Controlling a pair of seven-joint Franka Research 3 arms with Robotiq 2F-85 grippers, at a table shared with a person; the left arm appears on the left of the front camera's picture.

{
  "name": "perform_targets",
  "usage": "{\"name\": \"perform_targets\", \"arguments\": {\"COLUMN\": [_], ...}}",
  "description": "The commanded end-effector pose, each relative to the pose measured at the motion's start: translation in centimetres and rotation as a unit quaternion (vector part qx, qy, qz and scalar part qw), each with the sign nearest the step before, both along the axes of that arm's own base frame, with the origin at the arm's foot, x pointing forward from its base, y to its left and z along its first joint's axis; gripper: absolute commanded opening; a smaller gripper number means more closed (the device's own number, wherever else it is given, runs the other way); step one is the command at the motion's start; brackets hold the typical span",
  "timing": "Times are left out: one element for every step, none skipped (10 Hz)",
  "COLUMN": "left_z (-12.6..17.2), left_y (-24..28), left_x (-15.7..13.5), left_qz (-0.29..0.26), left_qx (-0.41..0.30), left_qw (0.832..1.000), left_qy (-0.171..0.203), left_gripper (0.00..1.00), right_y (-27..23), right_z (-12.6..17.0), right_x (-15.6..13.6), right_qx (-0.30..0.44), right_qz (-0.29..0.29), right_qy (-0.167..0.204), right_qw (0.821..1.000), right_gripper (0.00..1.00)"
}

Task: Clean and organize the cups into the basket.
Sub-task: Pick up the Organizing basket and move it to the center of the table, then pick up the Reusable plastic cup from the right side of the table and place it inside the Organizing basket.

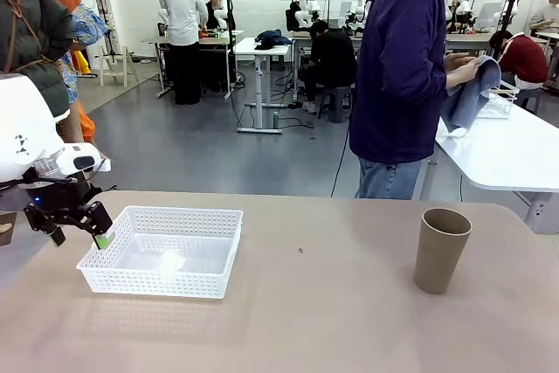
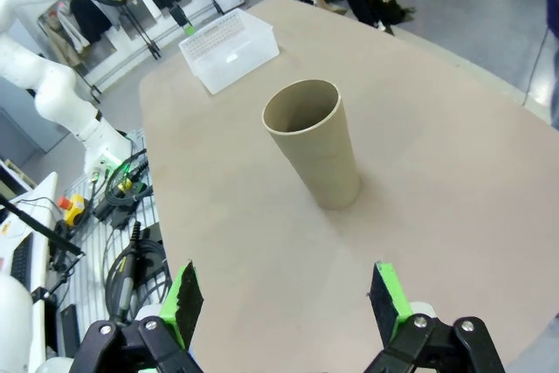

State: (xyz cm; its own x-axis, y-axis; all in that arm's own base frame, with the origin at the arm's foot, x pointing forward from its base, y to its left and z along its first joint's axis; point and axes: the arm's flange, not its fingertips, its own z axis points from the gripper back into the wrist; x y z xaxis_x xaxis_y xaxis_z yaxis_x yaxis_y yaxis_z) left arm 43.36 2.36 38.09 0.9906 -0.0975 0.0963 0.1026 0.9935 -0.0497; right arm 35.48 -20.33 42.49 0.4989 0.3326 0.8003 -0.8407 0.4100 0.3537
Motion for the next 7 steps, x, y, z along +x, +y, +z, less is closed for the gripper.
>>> {"name": "perform_targets", "arguments": {"left_z": [0.09, -0.15, -0.23, -0.29, -0.43, -0.73, -0.33], "left_y": [-0.2, -0.38, -0.42, -0.4, -0.46, -0.64, -0.43], "left_x": [-0.03, -0.05, 0.0, 0.01, 0.06, 0.19, -0.21], "left_qz": [0.012, 0.014, 0.016, 0.018, 0.02, 0.026, 0.033], "left_qx": [0.02, 0.025, 0.03, 0.033, 0.036, 0.041, 0.051], "left_qw": [1.0, 1.0, 0.999, 0.999, 0.999, 0.999, 0.998], "left_qy": [-0.002, 0.001, 0.001, 0.0, 0.0, 0.003, -0.003], "left_gripper": [1.0, 1.0, 1.0, 1.0, 1.0, 1.0, 1.0], "right_y": [-0.05, 0.04, 0.11, 0.16, 0.31, 0.48, 0.68], "right_z": [-0.63, -0.95, -1.06, -1.03, -1.15, -1.3, -1.06], "right_x": [0.68, 0.78, 0.84, 0.85, 0.94, 1.03, 1.07], "right_qx": [0.011, 0.016, 0.019, 0.021, 0.023, 0.021, -0.001], "right_qz": [0.03, 0.038, 0.041, 0.047, 0.052, 0.05, -0.024], "right_qy": [-0.03, -0.038, -0.043, -0.049, -0.059, -0.058, -0.024], "right_qw": [0.999, 0.998, 0.998, 0.997, 0.997, 0.997, 0.999], "right_gripper": [1.0, 1.0, 1.0, 1.0, 1.0, 1.0, 1.0]}}
